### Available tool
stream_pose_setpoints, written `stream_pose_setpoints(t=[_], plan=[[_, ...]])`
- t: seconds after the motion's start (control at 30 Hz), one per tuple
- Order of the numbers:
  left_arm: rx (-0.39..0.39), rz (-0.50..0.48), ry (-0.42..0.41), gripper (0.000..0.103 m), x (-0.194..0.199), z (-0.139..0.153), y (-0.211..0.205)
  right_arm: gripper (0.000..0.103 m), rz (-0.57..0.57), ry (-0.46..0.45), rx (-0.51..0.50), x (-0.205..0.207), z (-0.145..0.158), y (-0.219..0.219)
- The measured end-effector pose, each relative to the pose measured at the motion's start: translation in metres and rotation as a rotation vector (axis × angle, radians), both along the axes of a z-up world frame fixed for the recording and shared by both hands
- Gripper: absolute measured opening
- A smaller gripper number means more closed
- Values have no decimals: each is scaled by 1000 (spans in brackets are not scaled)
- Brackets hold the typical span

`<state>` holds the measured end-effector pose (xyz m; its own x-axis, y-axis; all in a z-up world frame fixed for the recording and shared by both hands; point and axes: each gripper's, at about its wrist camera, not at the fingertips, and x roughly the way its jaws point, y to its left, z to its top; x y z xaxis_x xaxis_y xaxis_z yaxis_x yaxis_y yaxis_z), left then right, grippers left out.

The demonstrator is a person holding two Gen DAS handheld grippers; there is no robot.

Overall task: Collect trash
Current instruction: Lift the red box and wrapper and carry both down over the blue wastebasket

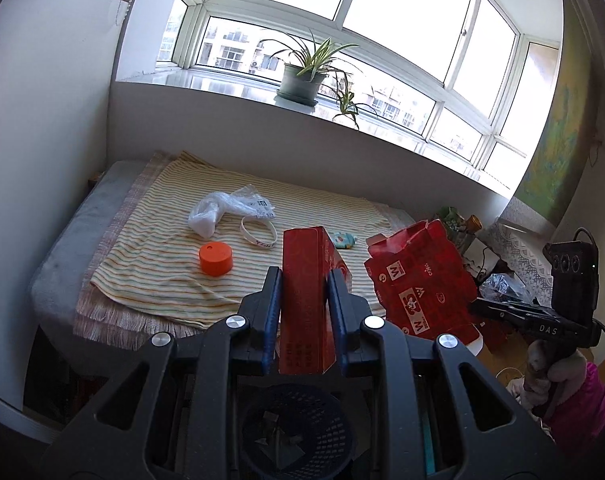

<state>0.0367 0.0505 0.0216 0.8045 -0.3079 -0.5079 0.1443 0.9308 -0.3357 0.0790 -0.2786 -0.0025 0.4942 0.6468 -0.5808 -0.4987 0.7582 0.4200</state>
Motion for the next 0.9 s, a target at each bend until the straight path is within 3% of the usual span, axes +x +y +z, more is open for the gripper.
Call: stream_pose_setpoints(t=[0.5,0.9], plan=[[15,-23,92,22,-35,-41,-7,0,50,111,-23,-55,-44,-2],[18,-63,222,22,-31,-97,-22,0,79,263,-65,-69,-109,8]])
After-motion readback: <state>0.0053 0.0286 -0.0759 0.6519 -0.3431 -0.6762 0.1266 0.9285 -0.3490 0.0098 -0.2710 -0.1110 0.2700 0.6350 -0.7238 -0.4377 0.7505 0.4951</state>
